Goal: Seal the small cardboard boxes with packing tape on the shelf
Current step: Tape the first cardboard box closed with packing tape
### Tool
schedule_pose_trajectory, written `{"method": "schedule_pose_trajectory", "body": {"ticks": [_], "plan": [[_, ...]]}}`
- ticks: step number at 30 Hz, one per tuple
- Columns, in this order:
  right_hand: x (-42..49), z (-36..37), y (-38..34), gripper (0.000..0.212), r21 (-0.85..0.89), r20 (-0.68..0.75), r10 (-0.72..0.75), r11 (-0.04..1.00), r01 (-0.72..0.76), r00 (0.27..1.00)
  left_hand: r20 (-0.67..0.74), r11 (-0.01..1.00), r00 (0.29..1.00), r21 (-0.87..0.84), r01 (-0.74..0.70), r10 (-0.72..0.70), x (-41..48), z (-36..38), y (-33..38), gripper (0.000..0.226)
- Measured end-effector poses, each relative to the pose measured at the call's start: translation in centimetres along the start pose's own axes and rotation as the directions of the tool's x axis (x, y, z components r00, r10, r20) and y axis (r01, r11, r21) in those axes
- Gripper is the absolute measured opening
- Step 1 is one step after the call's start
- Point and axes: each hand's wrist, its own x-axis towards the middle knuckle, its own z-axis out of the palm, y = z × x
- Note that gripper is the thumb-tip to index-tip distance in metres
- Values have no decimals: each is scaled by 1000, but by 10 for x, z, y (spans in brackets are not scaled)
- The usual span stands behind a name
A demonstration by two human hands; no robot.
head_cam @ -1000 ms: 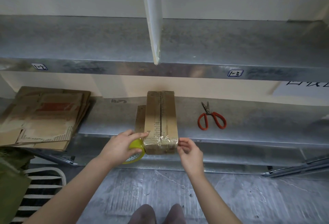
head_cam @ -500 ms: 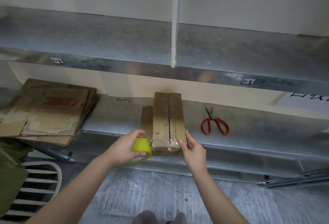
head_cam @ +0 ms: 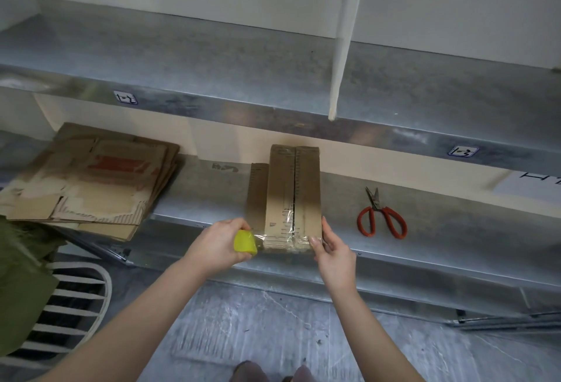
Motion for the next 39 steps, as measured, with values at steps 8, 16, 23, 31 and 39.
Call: {"method": "schedule_pose_trajectory", "body": {"ticks": [8, 16, 23, 31, 39], "plan": [[12, 11, -6, 57, 13, -36, 3, 1000, -3, 999, -15, 998, 1000, 59, 14, -13, 18, 4, 1, 50], [17, 14, -6, 53, 7, -57, 6, 1000, -6, 998, 37, 928, 999, 370, -45, 33, 27, -4, -13, 43], [15, 13, -6, 53, -77, -60, -39, 996, 35, 997, 32, 976, 993, 187, -114, 110, 19, -11, -27, 55], [13, 3, -8, 54, -323, -1, -188, 930, 177, 982, 37, 981, 990, 140, -137, 133, 15, -21, -22, 48], [26, -54, 23, 52, -670, -13, -284, 714, 203, 959, 34, 988, 994, 109, -109, 106, 16, -21, -15, 49]]}}
